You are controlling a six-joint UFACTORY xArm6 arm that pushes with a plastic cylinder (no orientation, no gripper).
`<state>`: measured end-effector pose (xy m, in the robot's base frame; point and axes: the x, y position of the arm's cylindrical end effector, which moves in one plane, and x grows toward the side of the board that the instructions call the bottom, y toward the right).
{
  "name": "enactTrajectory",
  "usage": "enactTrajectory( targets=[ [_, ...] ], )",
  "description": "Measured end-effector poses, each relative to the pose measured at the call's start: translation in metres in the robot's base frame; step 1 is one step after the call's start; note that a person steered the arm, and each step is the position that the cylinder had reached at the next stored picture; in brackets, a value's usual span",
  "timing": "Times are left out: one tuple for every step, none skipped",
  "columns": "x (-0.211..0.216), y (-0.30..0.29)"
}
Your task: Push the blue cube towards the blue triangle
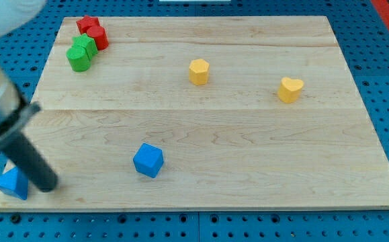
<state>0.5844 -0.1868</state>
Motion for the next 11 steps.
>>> enactTrajectory(
  targets=[
    [0.000, 0.110],
    [0.000, 0.174],
    [-0.028, 0.162],
    [-0.046, 0.091],
    [-0.046, 0.024],
    [-0.061, -0.010],
    [-0.112, 0.002],
    [-0.109, -0.035],
    [-0.092, -0.041],
    [-0.085, -0.038],
    [-0.078, -0.021]
  ],
)
